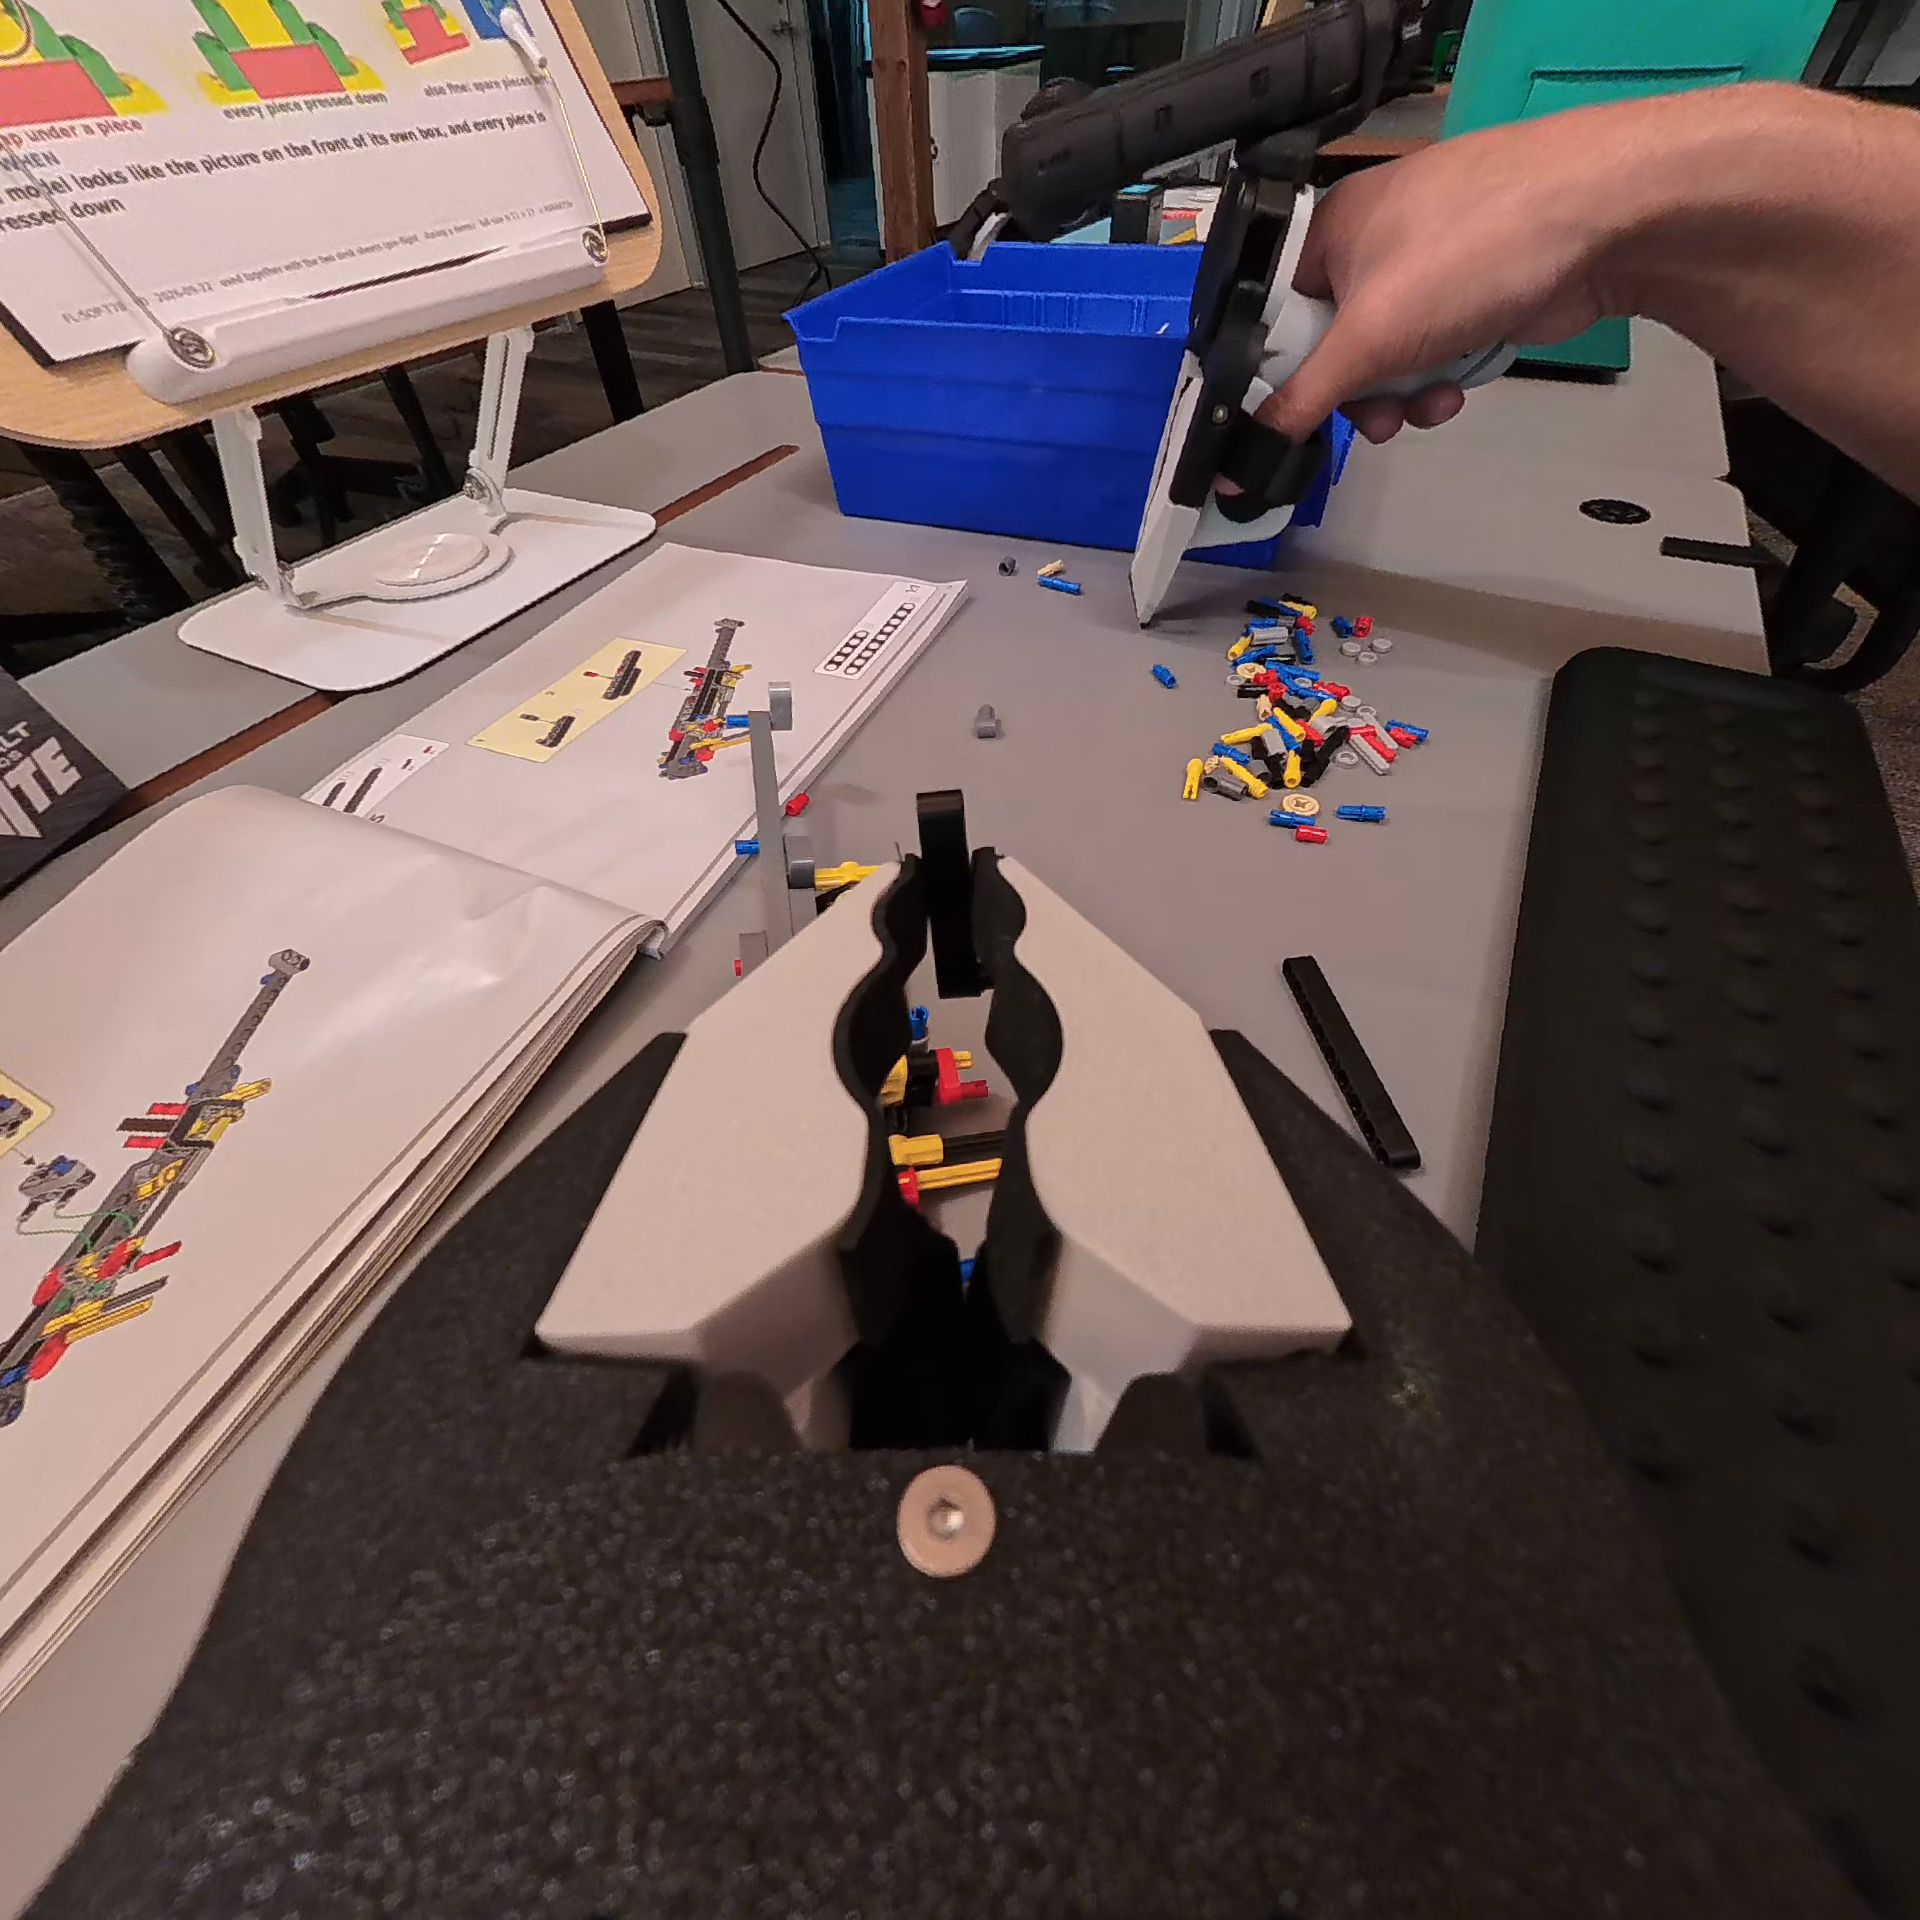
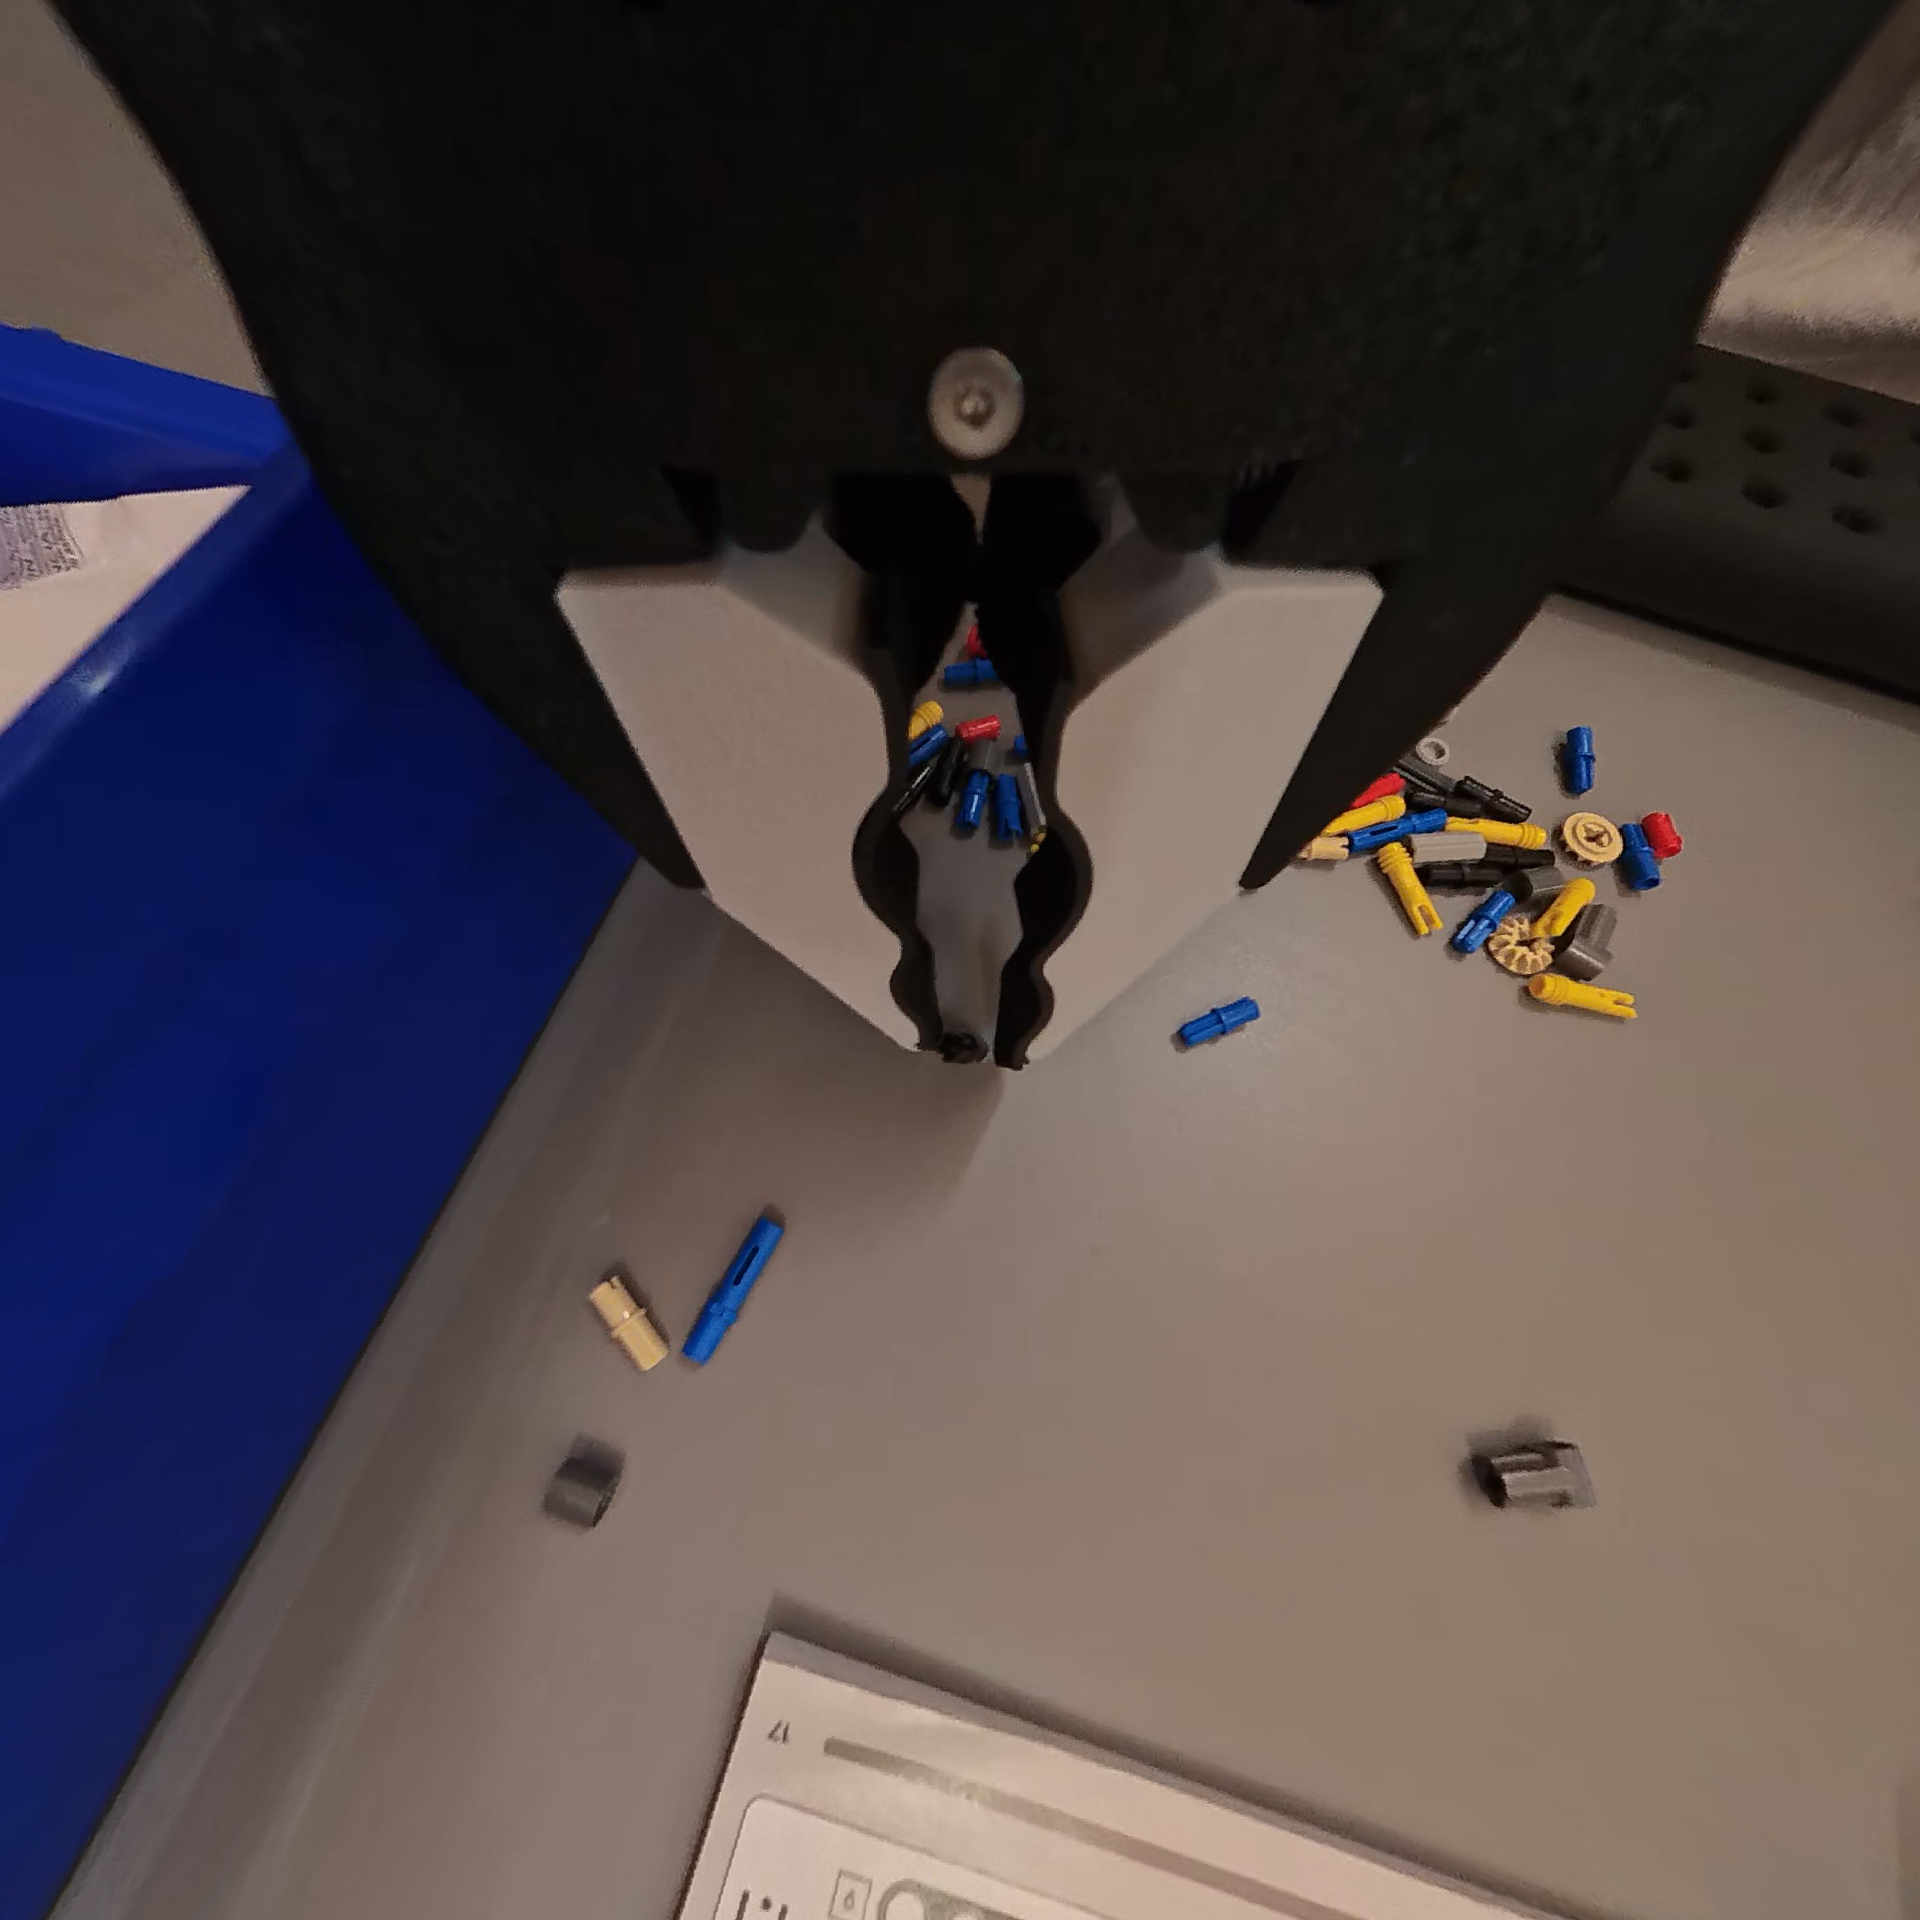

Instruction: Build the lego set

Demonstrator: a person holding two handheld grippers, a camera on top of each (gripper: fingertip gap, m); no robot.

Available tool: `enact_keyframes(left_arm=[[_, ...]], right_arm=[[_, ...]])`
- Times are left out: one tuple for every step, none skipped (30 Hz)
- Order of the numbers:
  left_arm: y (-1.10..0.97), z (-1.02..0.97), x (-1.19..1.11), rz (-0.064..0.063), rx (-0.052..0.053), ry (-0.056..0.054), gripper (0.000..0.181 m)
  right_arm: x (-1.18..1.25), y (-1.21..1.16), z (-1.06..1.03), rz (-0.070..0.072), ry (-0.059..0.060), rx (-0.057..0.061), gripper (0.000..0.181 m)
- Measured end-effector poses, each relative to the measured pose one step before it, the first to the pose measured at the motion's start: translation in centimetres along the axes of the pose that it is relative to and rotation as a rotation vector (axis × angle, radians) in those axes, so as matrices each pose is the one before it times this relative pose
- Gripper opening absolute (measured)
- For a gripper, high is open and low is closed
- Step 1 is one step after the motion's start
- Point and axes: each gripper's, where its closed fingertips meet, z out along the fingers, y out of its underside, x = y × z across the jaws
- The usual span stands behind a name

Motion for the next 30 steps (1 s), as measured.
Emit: enact_keyframes(left_arm=[[-0.015, 0.000, -0.003, 0.0001, 0.0004, -0.0002, 0.006], [0.017, -0.004, -0.002, -0.0003, -0.0005, 0.0004, 0.006], [0.020, 0.013, 0.003, -0.0003, -0.0011, 0.0004, 0.006], [-0.001, -0.007, -0.003, 0.0004, 0.0003, -0.0002, 0.006], [-0.022, -0.010, 0.010, 0.0005, 0.0011, -0.0002, 0.006], [0.001, -0.003, -0.001, -0.0003, 0.0000, 0.0004, 0.007], [0.008, 0.004, 0.006, -0.0005, -0.0008, 0.0004, 0.007], [0.014, 0.006, -0.013, -0.0001, -0.0004, -0.0001, 0.007], [-0.005, -0.005, -0.001, 0.0003, 0.0005, -0.0002, 0.007], [-0.017, -0.007, 0.007, 0.0001, 0.0007, 0.0004, 0.007], [0.014, 0.008, 0.004, -0.0003, -0.0005, 0.0003, 0.007], [0.020, 0.005, -0.002, -0.0002, -0.0009, -0.0001, 0.007], [0.012, 0.007, -0.010, 0.0000, -0.0003, 0.0001, 0.006], [-0.003, 0.012, 0.024, -0.0003, -0.0001, 0.0012, 0.006], [0.001, 0.018, 0.037, -0.0005, -0.0005, 0.0022, 0.006], [0.037, 0.027, 0.064, -0.0005, -0.0021, 0.0029, 0.006], [0.041, 0.028, 0.054, 0.0006, -0.0025, 0.0021, 0.006], [0.023, 0.024, 0.028, 0.0022, -0.0009, 0.0000, 0.006], [0.001, -0.014, -0.033, 0.0024, 0.0002, -0.0023, 0.006], [0.008, -0.025, -0.049, 0.0007, 0.0000, -0.0022, 0.006], [-0.003, -0.028, -0.051, -0.0020, 0.0002, -0.0008, 0.006], [-0.037, -0.021, -0.022, -0.0037, 0.0020, 0.0012, 0.006], [-0.052, -0.015, 0.033, -0.0037, 0.0030, 0.0028, 0.006], [-0.029, 0.007, 0.053, -0.0019, 0.0014, 0.0028, 0.006], [0.003, 0.021, 0.074, 0.0012, -0.0009, 0.0021, 0.006], [0.027, 0.035, 0.055, 0.0026, -0.0015, 0.0010, 0.006], [0.010, 0.020, 0.036, 0.0013, -0.0005, 0.0007, 0.006], [-0.017, -0.007, 0.027, -0.0010, 0.0007, 0.0012, 0.006], [-0.026, -0.013, -0.001, -0.0025, 0.0017, 0.0012, 0.006], [-0.035, -0.026, -0.009, -0.0029, 0.0019, 0.0009, 0.006]], right_arm=[[0.030, -0.124, -0.063, 0.0056, 0.0001, 0.0067, 0.010], [-0.037, -0.073, -0.039, 0.0062, -0.0057, 0.0030, 0.011], [-0.008, -0.020, -0.013, 0.0051, -0.0035, -0.0005, 0.012], [-0.013, 0.004, 0.011, 0.0011, -0.0021, -0.0016, 0.012], [0.017, 0.055, 0.032, -0.0034, 0.0015, -0.0045, 0.012], [0.044, 0.049, 0.009, -0.0036, 0.0044, -0.0032, 0.012], [0.087, 0.024, 0.000, -0.0015, 0.0061, -0.0013, 0.012], [0.085, -0.007, -0.018, 0.0014, 0.0043, 0.0006, 0.012], [0.077, -0.038, -0.033, 0.0050, 0.0021, 0.0032, 0.012], [0.048, 0.000, -0.091, 0.0073, 0.0016, 0.0009, 0.012], [0.028, 0.006, -0.155, 0.0044, 0.0041, 0.0020, 0.012], [0.051, -0.116, -0.180, 0.0009, 0.0108, 0.0090, 0.012], [0.196, -0.205, -0.158, 0.0052, 0.0231, 0.0136, 0.011], [0.392, -0.232, -0.064, 0.0134, 0.0375, 0.0121, 0.011], [0.325, -0.299, 0.061, 0.0095, 0.0342, 0.0146, 0.013], [0.240, -0.376, 0.145, 0.0111, 0.0256, 0.0235, 0.013], [0.192, -0.438, 0.159, 0.0179, 0.0133, 0.0272, 0.013], [0.185, -0.302, 0.120, 0.0313, 0.0044, 0.0229, 0.013], [-0.113, -0.182, 0.084, 0.0351, -0.0211, 0.0155, 0.018], [-0.371, -0.169, 0.053, 0.0342, -0.0384, 0.0158, 0.024], [-0.075, -0.156, -0.016, 0.0340, -0.0192, 0.0207, 0.026], [0.168, -0.069, 0.003, 0.0273, 0.0002, 0.0183, 0.031], [0.067, 0.130, 0.072, 0.0173, -0.0012, 0.0091, 0.032], [0.022, 0.318, 0.143, 0.0192, -0.0001, -0.0009, 0.033], [-0.059, 0.315, 0.178, 0.0177, -0.0018, -0.0018, 0.034], [-0.159, 0.195, 0.140, 0.0087, -0.0041, 0.0083, 0.033], [-0.149, 0.205, 0.121, 0.0061, -0.0035, 0.0051, 0.030], [0.001, 0.055, 0.048, 0.0017, 0.0074, 0.0094, 0.027], [0.111, 0.101, -0.003, -0.0044, 0.0146, 0.0013, 0.024], [0.097, 0.073, -0.007, -0.0053, 0.0130, -0.0017, 0.022]])
